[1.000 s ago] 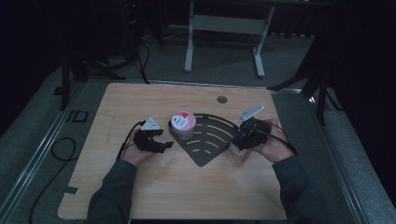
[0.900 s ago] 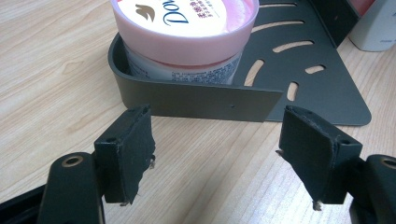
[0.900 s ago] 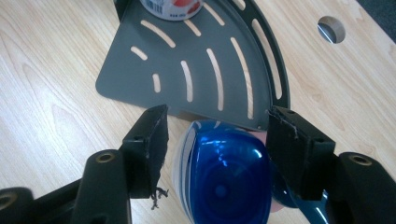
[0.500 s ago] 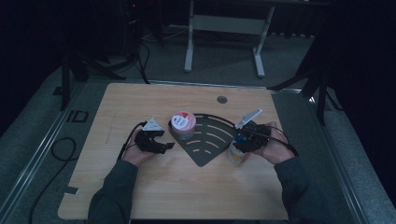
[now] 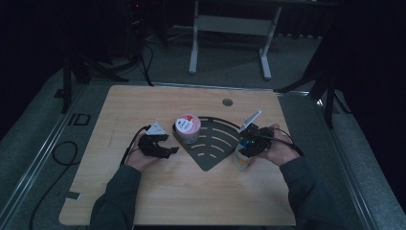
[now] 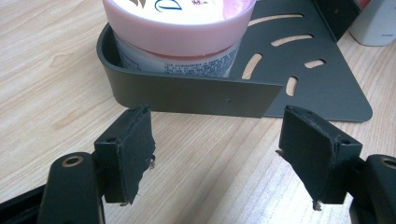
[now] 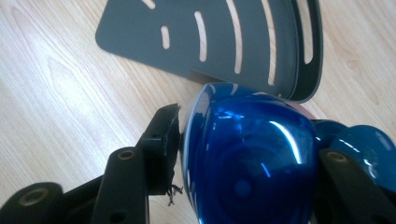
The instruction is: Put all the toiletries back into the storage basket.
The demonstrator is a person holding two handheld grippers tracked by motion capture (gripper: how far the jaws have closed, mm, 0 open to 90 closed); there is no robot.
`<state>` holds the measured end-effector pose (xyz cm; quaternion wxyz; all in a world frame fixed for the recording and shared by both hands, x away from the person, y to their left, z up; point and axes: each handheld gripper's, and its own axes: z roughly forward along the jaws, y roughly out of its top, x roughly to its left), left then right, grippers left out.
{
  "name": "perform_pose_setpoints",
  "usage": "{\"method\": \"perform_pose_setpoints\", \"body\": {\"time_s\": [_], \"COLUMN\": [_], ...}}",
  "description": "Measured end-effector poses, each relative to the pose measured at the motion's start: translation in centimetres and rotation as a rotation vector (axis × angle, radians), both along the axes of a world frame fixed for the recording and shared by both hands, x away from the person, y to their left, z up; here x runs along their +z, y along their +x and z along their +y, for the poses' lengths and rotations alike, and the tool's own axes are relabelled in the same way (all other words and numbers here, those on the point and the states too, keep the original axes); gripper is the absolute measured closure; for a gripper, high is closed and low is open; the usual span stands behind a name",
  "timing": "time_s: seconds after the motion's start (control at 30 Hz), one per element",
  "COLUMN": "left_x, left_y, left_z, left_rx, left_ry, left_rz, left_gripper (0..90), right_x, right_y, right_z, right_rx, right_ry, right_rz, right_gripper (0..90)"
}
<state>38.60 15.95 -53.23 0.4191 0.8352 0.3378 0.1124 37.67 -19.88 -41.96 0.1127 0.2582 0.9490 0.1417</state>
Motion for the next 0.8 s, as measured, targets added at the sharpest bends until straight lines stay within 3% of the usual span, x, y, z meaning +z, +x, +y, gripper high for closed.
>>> {"method": "perform_pose_setpoints", "body": {"time_s": [0.1,0.23,0.8], "left_x": [-0.1,-0.3,-1.0], "left_y": [0.0,-0.1,-0.6], "left_z": [0.0,-0.1,0.1], "left_rx": [-0.001,-0.002,0.007], "left_ry": [0.003,0.006,0.011], "left_rz": [0.005,0.006,0.017], "left_gripper": [25.7,25.7,25.7], "right_x": [-0.2,-1.2,-1.6], "right_y": [0.2,0.4,0.6], "right_z": [0.2,0.8,1.1], "right_rx": [0.007,0.018,0.026], "right_ry": [-0.02,-0.058,-0.058], "right_rz": [0.01,0.07,0.094], "right_gripper": [48.9,51.1,53.2]}}
